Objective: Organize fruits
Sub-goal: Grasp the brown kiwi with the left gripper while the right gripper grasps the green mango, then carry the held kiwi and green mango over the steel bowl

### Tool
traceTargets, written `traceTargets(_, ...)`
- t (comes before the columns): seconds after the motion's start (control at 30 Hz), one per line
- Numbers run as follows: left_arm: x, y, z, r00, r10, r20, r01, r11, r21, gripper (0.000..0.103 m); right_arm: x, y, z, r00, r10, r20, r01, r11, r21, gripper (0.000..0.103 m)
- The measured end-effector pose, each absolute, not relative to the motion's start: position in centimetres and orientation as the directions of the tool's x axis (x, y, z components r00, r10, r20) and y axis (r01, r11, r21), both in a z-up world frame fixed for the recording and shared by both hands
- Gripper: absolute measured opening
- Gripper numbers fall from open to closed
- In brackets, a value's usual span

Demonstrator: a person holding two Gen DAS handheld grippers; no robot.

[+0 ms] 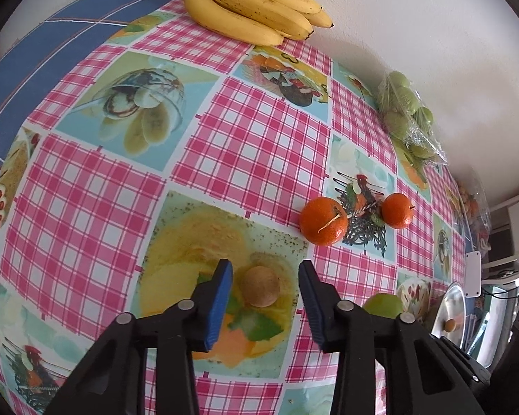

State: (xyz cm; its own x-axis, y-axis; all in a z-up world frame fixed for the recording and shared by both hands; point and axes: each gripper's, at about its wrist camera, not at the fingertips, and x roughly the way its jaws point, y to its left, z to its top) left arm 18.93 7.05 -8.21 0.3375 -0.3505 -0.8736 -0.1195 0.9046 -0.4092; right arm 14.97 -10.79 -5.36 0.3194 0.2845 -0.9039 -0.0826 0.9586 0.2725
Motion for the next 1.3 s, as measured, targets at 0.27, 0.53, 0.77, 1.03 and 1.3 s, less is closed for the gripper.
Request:
traceTargets(0.27,18.9,6.6,-9.0,0.315,-0.333,-0.889,-0.121,0.915,-0.385,0.03,14.6,-11.9,-4.8,0.333,0.289,-0.898,-0.067,0.957,0.284,0.04)
traceTargets(0.53,18.5,6.1,-8.0,0.335,-0.323,-0.885,-0.109,0.92,-0.377,0.026,14.0,-12.8,-4.1,0.348,0.292,-0.891,-0.052,0.955,0.293,0.04)
traceTargets(0.77,18.0,5.0,-6.9,0.337,-0.317,-0.886,-0.079,0.929,-0.362,0.026,13.2,-13.8,-3.3,0.362,0.292,-0.885,-0.04,0.954,0.298,0.04)
traceTargets(1.03,17.2,3.8,-5.9,0.34,-0.336,-0.878,-0.054,0.925,-0.375,0.026,12.1,-15.1,-2.5,0.373,0.291,-0.881,-0.015,0.951,0.308,0.04)
traceTargets(1.3,16.2,2.2,-3.7,0.378,-0.321,-0.868,-0.014,0.936,-0.352,0.026,10.9,-16.7,-1.7,0.385,0.289,-0.876,0.009,0.949,0.316,0.04)
